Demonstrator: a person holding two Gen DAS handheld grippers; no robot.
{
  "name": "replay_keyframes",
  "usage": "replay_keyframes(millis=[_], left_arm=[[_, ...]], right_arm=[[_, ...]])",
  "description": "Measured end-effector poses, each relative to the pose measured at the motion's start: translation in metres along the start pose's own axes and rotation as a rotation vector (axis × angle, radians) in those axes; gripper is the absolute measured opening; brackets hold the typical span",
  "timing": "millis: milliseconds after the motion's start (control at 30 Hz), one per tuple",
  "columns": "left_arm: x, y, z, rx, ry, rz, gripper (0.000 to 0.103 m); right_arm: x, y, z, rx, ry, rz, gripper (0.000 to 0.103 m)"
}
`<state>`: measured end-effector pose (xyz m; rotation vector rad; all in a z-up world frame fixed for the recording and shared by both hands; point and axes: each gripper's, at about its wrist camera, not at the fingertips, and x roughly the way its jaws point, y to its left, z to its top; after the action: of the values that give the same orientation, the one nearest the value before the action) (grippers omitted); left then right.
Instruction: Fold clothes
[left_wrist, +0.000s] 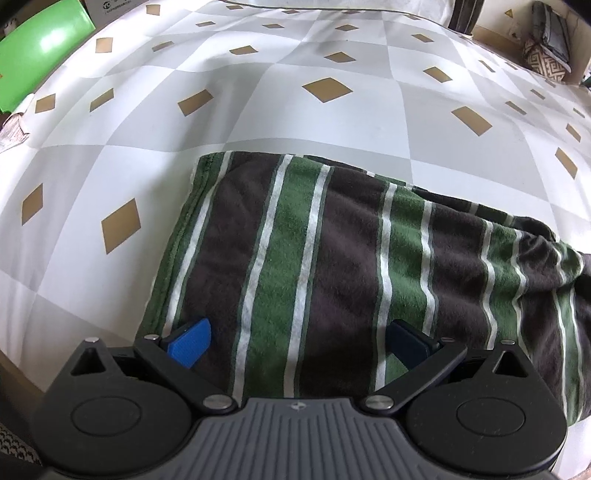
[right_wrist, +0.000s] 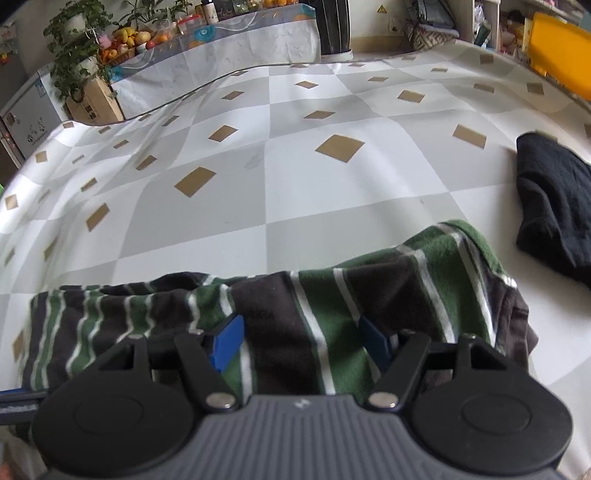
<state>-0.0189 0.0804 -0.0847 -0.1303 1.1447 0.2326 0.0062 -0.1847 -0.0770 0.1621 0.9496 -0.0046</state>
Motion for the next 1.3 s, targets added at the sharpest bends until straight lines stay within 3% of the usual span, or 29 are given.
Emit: replay_keyframes(millis=[333, 700, 1067, 1300], left_arm=[[0.002, 0.011, 0.0, -0.033, 0.021, -0.002, 0.103], [0.001, 0.013, 0.006, -0.071, 0.027, 0.011, 0.103], [0.009, 0.011, 0.038, -0.122, -0.011, 0.007, 0.103], [0.027, -0.003, 0.052, -0.096, -0.026, 0.037, 0.103]], right_arm=[[0.018, 0.002, 0.009, -0.021, -0.036, -0.117, 0.07], [0.01, -0.001, 0.013, 0.04, 0.005, -0.088, 0.072], [-0.017, -0.003, -0.005, 0.043, 0.077, -0.046, 0.072], [-0.018, 0.009, -0.019, -0.042, 0.115, -0.071, 0.074]])
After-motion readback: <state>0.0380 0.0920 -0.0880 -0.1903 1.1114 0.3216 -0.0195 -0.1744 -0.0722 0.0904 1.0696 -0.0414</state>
